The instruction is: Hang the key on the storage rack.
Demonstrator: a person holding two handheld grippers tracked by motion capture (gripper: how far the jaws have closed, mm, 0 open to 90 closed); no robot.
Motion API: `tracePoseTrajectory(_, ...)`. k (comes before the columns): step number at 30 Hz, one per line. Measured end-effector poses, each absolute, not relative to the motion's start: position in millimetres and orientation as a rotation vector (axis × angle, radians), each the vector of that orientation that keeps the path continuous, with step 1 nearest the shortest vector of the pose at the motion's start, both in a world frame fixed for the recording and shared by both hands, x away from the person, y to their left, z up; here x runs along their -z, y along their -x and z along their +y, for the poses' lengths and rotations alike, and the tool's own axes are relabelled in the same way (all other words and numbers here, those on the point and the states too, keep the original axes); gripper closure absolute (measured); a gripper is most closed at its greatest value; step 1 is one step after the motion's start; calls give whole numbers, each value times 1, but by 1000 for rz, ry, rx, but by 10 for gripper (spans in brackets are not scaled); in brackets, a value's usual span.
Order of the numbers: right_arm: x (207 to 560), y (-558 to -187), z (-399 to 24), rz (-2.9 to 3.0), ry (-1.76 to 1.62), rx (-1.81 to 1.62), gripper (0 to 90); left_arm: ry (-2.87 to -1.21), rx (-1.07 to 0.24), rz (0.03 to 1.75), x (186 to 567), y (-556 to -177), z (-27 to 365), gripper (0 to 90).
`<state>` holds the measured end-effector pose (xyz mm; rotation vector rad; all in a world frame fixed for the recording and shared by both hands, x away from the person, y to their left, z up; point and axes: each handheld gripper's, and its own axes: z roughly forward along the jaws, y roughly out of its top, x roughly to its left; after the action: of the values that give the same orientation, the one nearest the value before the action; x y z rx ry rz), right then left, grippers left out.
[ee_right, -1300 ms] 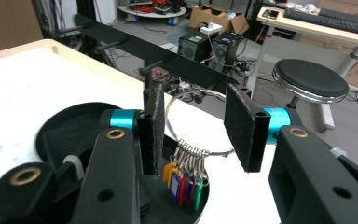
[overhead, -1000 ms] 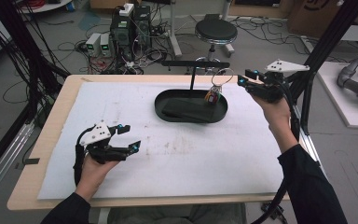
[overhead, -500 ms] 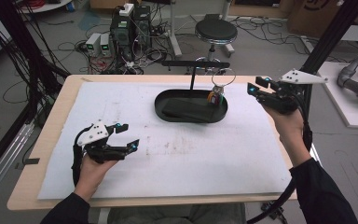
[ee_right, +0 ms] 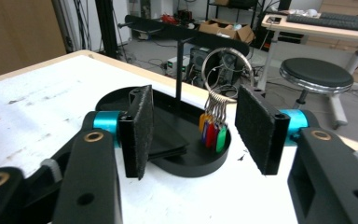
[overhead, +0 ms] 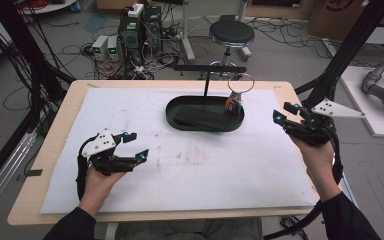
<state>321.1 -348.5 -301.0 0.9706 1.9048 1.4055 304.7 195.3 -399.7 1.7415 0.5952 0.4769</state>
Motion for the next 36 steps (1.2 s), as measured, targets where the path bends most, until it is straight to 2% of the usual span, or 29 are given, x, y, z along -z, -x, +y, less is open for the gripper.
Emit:
tracePoseTrajectory(7, 320, -311, -350, 1910, -980, -1443, 413, -1742, -493, 600, 400, -303, 197, 264)
tracePoseTrajectory(18, 374, -299, -356, 1915, -1035, -1475, 348, -1739, -518, 618, 400, -301, 200, 259)
tracePoseTrajectory(36, 397, -298, -355, 1941, -1014, -1422, 299, -1734, -557, 649, 401, -300, 203, 225)
